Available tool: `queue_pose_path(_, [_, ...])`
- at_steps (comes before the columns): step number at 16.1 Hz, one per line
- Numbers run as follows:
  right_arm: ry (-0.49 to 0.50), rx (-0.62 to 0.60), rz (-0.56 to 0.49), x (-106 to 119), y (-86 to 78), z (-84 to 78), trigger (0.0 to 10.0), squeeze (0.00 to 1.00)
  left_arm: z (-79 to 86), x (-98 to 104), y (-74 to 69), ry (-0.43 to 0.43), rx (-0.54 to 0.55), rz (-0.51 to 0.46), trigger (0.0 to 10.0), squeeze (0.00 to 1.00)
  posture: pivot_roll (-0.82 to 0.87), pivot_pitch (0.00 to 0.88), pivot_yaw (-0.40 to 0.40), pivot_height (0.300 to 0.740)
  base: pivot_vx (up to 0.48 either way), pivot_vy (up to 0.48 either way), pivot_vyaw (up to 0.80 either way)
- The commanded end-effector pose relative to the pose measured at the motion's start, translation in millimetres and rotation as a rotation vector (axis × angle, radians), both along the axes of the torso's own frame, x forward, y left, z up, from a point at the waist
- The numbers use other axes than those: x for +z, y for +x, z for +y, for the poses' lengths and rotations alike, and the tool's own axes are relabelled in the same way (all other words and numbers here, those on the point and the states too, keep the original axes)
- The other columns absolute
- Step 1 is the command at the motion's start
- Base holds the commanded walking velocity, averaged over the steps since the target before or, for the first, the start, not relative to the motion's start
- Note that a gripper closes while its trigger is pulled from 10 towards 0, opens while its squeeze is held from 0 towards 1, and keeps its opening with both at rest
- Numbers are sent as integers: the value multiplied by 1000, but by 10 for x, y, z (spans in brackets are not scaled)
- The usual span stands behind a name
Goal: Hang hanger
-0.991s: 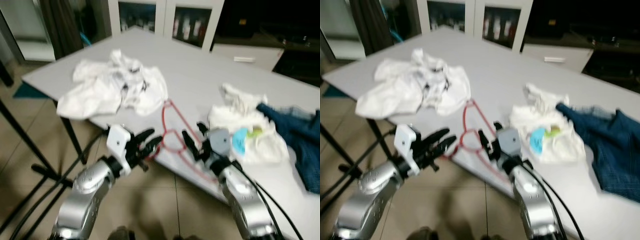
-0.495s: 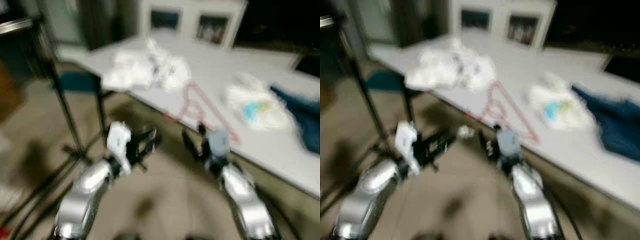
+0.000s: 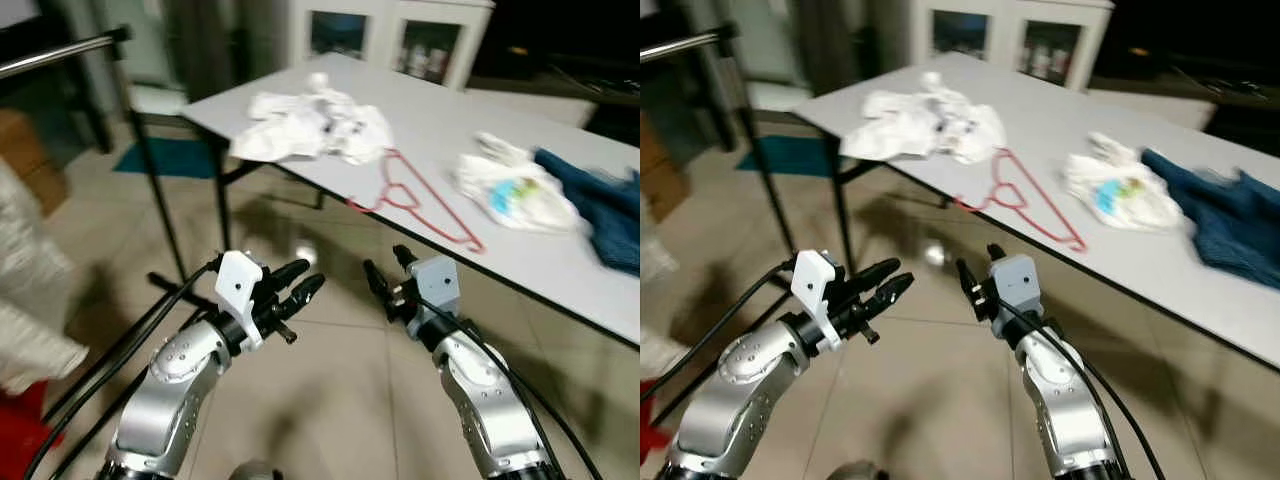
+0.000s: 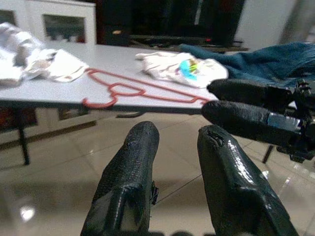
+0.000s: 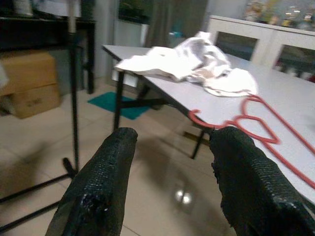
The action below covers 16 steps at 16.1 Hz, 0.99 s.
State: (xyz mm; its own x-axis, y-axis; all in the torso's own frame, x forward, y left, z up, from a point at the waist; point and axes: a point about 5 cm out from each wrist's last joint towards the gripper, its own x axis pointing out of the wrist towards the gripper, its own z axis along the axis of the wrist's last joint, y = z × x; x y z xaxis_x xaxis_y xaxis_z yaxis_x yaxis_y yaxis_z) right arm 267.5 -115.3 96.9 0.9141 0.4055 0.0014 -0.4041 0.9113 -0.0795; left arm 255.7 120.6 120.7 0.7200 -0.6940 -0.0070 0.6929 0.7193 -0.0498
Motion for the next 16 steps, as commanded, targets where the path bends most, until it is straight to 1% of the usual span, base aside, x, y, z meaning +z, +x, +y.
queue_pose_path(1, [-10,-17,-22,41,34,-41,10000,0,-25,15,11,0,-9,-10,10000,0,81,11,-36,723,0,0,0])
queue_pose_path(7, [-14,-58,-49,64,69,-81,10000,0,-30,19,38,-1,4,-17,10000,0,84,7,-37,723,0,0,0])
queue_pose_path(16, [-29,-68,-68,86,98,-118,10000,0,-59,43,67,-23,12,-31,10000,0,86,0,-47,723,0,0,0])
